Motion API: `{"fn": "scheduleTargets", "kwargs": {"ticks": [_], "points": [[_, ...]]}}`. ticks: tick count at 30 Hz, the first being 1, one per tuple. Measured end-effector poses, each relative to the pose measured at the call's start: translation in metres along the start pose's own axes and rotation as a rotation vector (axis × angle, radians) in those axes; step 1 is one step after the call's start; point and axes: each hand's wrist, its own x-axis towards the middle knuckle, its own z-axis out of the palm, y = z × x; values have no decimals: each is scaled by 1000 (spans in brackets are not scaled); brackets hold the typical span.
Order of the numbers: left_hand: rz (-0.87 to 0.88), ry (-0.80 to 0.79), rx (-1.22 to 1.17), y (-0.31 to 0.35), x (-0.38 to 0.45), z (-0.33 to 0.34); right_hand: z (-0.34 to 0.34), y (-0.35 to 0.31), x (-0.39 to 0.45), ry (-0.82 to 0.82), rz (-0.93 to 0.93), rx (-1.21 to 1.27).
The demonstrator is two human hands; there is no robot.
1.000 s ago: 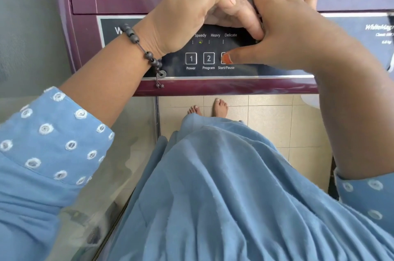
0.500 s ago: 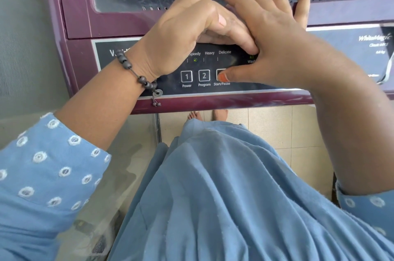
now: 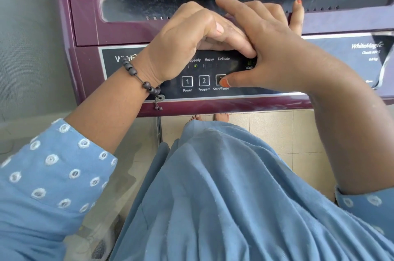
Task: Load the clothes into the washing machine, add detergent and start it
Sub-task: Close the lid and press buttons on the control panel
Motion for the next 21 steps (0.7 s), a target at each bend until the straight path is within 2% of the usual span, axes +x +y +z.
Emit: {"fn": "scheduleTargets", "kwargs": {"ticks": [21], "points": [[-43,49,-28,2,0,4,0,1,0,21,2,12]]}}
